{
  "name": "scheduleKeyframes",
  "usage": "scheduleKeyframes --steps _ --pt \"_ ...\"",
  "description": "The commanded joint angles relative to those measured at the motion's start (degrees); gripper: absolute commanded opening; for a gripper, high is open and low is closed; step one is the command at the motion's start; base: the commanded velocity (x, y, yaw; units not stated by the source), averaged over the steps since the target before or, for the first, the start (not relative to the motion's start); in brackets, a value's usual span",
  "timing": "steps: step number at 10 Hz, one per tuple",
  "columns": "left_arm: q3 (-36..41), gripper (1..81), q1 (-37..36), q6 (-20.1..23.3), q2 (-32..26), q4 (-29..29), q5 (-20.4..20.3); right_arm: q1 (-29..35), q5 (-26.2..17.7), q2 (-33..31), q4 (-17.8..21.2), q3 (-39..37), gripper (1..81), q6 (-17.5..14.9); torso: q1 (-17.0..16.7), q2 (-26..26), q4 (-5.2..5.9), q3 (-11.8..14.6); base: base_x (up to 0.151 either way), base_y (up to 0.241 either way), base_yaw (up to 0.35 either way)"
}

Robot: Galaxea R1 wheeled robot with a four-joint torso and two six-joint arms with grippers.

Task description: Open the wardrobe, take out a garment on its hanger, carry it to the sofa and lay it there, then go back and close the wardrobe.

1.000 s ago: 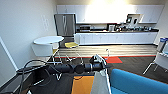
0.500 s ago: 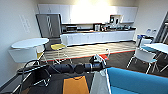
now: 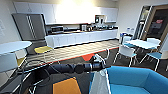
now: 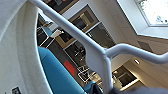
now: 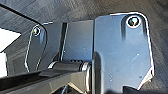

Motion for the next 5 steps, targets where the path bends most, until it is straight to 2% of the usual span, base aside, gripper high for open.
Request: scheduleKeyframes --steps 1,5 --pt "1.2 1.0 -10.4 0.7 0.2 1.6 0.3 2.2 -3.2 0.8 0.2 0.5 81.1 -0.2 0.0 0.0 0.0 0.0 0.0 0.0 -0.379" --pt "1.2 1.0 -10.4 0.7 0.2 1.5 0.4 2.2 -3.2 0.8 0.2 0.5 81.1 -0.2 0.0 0.0 0.0 0.0 0.0 0.0 -0.379"
